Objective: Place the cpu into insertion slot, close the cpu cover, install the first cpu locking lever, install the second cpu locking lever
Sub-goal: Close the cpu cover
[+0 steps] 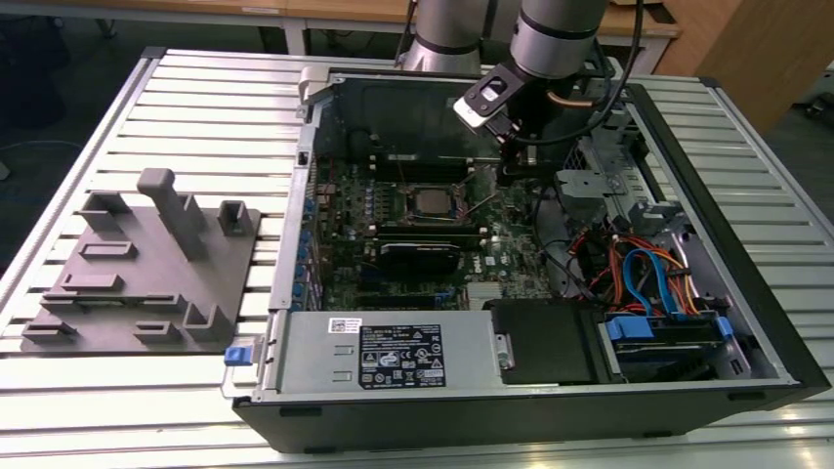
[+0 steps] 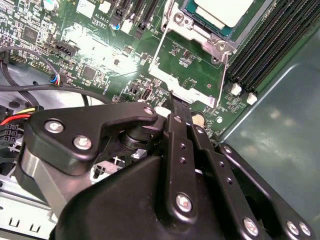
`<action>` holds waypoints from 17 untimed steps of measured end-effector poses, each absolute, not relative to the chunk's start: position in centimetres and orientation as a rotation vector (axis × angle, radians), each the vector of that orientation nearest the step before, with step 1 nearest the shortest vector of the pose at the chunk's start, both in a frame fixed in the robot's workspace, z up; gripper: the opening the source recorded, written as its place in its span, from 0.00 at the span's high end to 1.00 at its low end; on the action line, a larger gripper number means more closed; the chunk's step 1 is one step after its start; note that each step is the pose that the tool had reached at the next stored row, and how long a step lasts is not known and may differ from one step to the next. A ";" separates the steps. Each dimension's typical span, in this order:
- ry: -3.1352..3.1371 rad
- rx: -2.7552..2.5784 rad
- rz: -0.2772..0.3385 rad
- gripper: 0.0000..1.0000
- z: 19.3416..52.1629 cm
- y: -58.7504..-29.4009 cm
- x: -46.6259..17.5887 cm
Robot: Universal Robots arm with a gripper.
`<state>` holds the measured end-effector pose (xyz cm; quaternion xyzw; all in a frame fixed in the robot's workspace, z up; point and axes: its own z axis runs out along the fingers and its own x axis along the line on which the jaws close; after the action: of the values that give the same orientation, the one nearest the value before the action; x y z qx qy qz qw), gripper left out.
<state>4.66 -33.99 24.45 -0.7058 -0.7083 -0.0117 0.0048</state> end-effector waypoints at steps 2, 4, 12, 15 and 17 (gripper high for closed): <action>-2.218 -2.210 -0.037 0.90 24.4 -34.0 4.7; -2.218 -2.210 -0.037 0.90 24.4 -34.0 4.7; -2.218 -2.210 -0.037 0.90 24.4 -34.0 4.2; -2.218 -2.210 -0.037 0.90 24.4 -34.0 4.1; -2.218 -2.211 -0.037 0.90 24.4 -34.0 4.0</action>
<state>4.03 -33.99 24.44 -0.7058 -0.7083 -0.0117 0.0048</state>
